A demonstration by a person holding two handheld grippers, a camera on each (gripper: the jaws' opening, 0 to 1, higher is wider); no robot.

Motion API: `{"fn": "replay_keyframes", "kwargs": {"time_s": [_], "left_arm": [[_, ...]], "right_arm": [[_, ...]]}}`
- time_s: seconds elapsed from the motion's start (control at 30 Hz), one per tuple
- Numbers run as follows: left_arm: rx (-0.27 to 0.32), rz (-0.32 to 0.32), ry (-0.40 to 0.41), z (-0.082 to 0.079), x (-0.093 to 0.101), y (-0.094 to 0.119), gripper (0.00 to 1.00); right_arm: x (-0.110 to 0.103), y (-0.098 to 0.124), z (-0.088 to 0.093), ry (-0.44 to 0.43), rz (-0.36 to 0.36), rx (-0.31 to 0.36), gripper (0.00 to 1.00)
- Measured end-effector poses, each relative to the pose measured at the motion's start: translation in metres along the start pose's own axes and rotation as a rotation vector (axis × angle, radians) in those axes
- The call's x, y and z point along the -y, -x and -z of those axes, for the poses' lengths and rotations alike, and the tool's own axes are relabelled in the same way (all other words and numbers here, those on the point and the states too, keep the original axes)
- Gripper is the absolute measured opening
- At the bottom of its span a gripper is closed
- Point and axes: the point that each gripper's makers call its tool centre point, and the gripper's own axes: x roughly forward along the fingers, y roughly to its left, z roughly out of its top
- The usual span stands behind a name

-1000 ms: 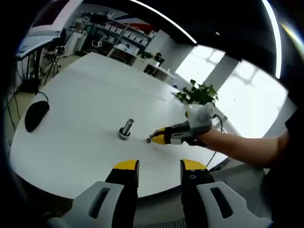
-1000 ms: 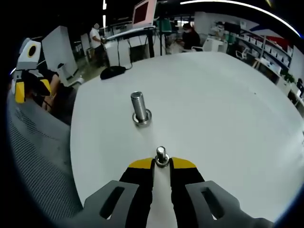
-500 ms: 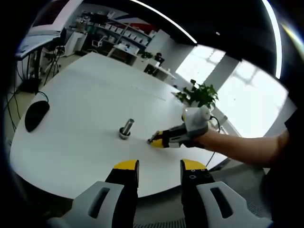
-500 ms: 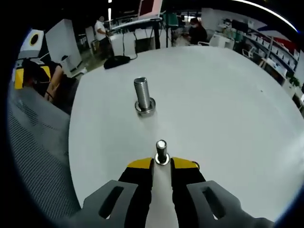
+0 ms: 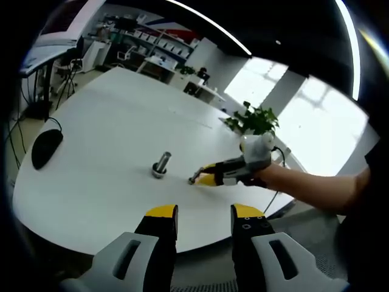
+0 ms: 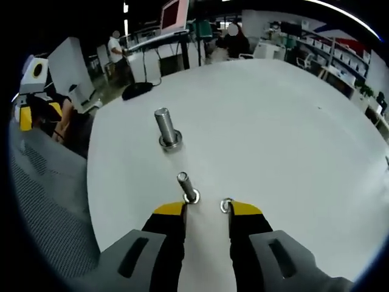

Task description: Place the washer onto the threaded stud by aligning its center hole with the stud, sliding it down to the base, and recovering from edge contact or off-axis alignment until the washer reaches the visible bottom stop.

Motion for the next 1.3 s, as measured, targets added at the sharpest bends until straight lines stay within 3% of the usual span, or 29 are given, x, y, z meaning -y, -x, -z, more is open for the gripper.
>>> {"fn": "replay_keyframes", "kwargs": {"time_s": [0.5, 1.1, 1.3], "left_arm": [[0.0, -0.002, -0.002, 0.0, 0.0, 0.0, 0.32], [-0.007, 0.002, -0.003, 0.001, 0.0, 0.0, 0.32], [-0.005, 0.003, -0.002, 0.001, 0.001, -0.001, 0.32]], "right_arm": [[0.029, 0.011, 0.023, -0.038, 0.08, -0.026, 0.27], [0.032, 0.006, 0.039, -0.063, 0.086, -0.056, 0.26], [0.036, 0.007, 0.038, -0.057, 0.096, -0.027, 0.26]]}}
